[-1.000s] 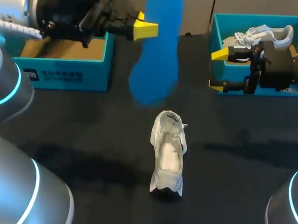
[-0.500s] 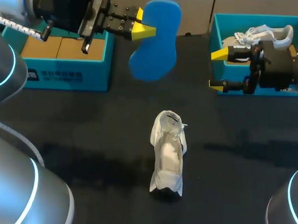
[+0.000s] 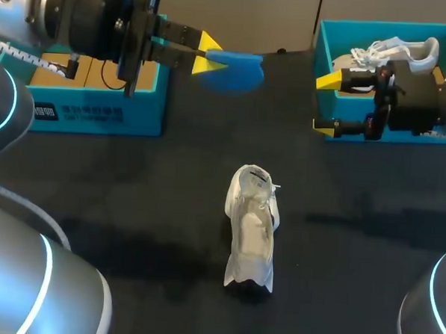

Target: Take the shoe out of the shoebox, open the shoe tongue, remove and reinsert the insole, then place the shoe into the shoebox

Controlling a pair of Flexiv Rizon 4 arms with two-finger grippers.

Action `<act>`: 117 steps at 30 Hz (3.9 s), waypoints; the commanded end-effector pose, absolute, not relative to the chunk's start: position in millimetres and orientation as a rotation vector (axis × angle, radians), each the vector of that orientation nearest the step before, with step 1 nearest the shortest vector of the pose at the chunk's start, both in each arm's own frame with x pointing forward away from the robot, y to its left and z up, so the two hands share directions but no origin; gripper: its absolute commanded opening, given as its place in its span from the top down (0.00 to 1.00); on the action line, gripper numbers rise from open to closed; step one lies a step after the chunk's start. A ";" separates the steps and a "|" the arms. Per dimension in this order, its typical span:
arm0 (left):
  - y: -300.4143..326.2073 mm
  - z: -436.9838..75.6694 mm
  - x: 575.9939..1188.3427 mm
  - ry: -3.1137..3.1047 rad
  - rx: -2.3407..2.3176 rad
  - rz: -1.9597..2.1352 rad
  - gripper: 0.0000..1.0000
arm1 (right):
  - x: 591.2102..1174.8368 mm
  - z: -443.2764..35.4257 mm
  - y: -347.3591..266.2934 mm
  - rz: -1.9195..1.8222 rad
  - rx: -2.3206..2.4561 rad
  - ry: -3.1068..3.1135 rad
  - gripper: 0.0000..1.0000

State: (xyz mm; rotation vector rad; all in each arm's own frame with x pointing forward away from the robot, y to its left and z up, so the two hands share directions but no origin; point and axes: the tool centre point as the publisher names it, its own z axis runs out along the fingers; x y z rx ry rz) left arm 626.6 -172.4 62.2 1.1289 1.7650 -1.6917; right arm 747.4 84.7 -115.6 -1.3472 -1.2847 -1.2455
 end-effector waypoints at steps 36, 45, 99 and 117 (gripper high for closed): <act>-168.3 15.7 601.8 1.299 1.468 -1.245 1.00 | 747.8 -116.5 86.2 -1.248 -1.347 -1.283 0.00; -168.3 15.7 601.8 1.299 1.468 -1.245 1.00 | 747.8 -116.5 86.2 -1.248 -1.347 -1.283 0.00; -159.6 -84.1 670.4 0.830 1.642 -0.862 1.00 | 747.8 -116.5 86.2 -1.248 -1.347 -1.283 0.00; -161.0 -90.7 674.9 0.809 1.635 -0.862 1.00 | 747.8 -116.5 86.2 -1.248 -1.347 -1.283 0.00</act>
